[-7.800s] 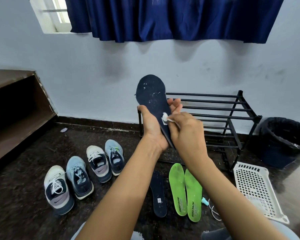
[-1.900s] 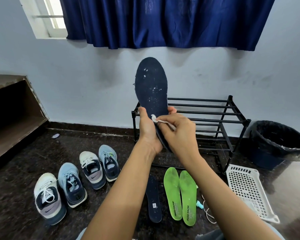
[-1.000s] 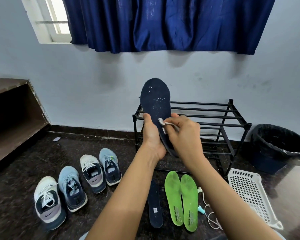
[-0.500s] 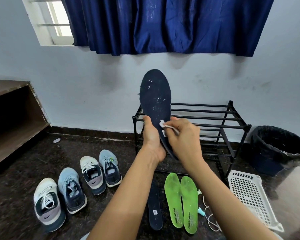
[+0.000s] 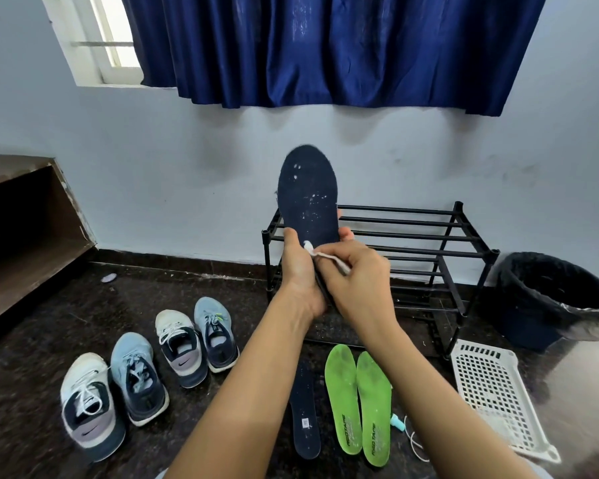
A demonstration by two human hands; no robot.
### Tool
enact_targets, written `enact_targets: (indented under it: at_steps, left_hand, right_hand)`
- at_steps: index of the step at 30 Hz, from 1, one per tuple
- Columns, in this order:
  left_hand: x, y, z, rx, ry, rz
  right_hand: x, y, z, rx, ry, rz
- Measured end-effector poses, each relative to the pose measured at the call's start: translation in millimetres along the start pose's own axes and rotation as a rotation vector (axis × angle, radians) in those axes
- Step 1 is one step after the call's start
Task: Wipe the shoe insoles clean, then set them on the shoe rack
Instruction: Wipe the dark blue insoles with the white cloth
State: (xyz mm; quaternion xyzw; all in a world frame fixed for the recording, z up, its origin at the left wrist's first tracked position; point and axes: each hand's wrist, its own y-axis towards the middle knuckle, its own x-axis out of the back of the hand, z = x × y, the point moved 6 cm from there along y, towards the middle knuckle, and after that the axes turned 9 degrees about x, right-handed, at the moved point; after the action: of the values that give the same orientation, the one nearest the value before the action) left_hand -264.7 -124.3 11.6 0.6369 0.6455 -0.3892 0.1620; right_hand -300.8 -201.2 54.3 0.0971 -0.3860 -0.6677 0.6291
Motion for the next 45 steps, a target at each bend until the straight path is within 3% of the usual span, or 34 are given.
enact_targets:
  at_steps: [7,11,14,18,20,23,26,31,37,42,45]
  left_hand:
    - [2.5,-3.1,-1.8,-0.027,0.044,0.015]
    - [3.9,-2.2,-4.3,-0.029,0.021,0.01]
    - [6.1,-4.0,-4.6,-0.014,-0.003,0.022]
    - [4.3,-4.7,-0.9,-0.008,0.049,0.025]
    - [4.1,-3.4,-1.5,-0.009,0.069,0.022]
    - [13.0,-0.2,-5.6,-0.023,0.052,0.011]
    - [17.4,2.2,-9.1,-0.043,-0.006,0.011]
    - [10.7,3.2,-5.8,-0.039,0.006,0.008]
    - [23.4,5.1,-11.2,-0.064,-0.021,-0.026]
    - [17.5,3.0,-10.6,-0.058,-0.044,0.008]
    - [18.1,4.5,-8.9,-0.058,-0.024,-0.009]
  right_hand:
    - [8.7,10.0,-16.4,-0.027,-0.124,-0.105]
    - [-3.6,0.5,-3.9,-0.013,0.023,-0.007]
    - [-3.5,2.6,-0.4,0.036,0.003,0.031]
    - [11.0,10.8,-14.2,0.018,-0.154,-0.086]
    - [10.6,8.3,-14.6,0.005,-0.104,-0.106]
    - [-7.7,-0.1,-2.4,0.036,0.015,0.019]
    - [-16.9,2.8,3.2,0.107,-0.053,0.067]
    - [0.4,16.7,-16.1,0.008,-0.164,-0.115]
    - [-22.2,0.4,-0.2,0.059,-0.03,0.069]
    - [-6.5,12.1,-18.6,-0.04,-0.089,-0.084]
    - [-15.4,6.6,-12.7,-0.026,-0.04,-0.041]
